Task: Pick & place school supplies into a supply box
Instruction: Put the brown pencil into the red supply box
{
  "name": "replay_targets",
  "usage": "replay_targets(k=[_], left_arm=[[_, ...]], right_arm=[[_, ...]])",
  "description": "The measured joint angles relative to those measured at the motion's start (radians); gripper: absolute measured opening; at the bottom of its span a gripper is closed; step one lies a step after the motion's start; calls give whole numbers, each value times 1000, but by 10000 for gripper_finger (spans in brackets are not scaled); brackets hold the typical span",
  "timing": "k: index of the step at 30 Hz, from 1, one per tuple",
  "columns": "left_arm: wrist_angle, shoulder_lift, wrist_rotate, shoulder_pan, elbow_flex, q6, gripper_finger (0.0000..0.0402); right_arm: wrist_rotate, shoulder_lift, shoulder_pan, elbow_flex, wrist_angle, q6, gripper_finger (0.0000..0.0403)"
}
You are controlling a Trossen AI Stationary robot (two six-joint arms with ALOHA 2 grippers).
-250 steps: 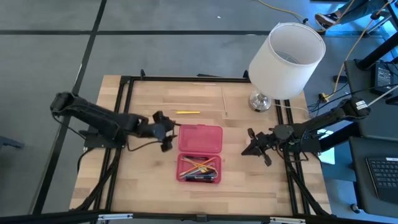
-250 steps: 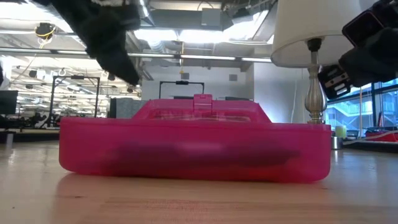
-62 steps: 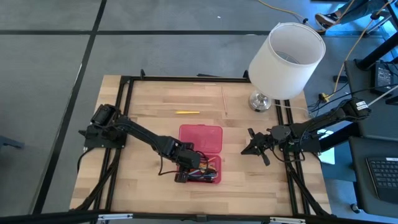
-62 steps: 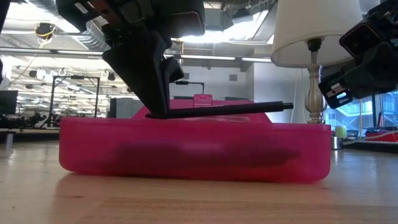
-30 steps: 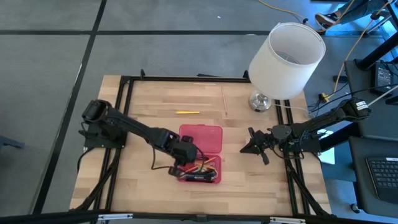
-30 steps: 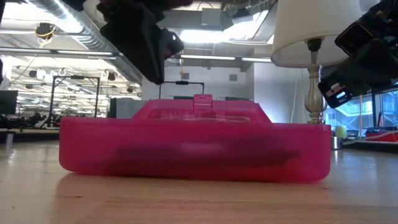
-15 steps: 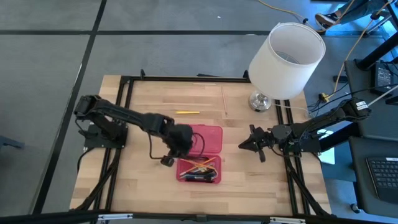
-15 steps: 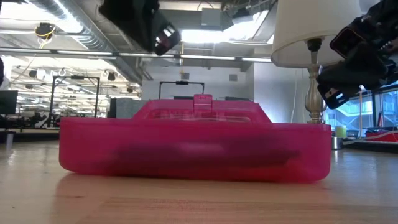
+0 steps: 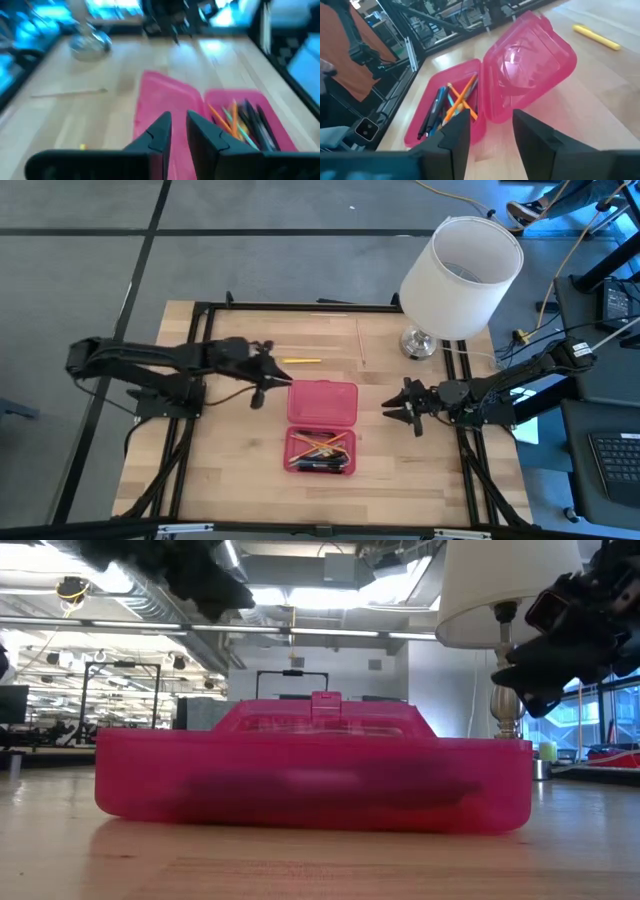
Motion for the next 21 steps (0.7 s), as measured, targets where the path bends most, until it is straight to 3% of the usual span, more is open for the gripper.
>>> replay_targets(k=[4, 10, 14, 17, 21], left_arm=[[198, -113, -40, 10, -181, -57, 50], [448, -195, -39, 9, -365, -102, 54], [511, -211, -44, 9, -408, -100, 53], [510, -212, -44, 9, -413, -96, 50], [511, -212, -44, 9, -413, -95, 51]], right_arm=[[8, 0, -1, 0, 5, -6, 152], [241, 2, -1, 62, -46, -30, 152], [413, 34, -2, 202, -252, -46, 152], [546, 85, -12, 316, -486, 88, 152], [562, 174, -59, 438, -732, 259, 152]])
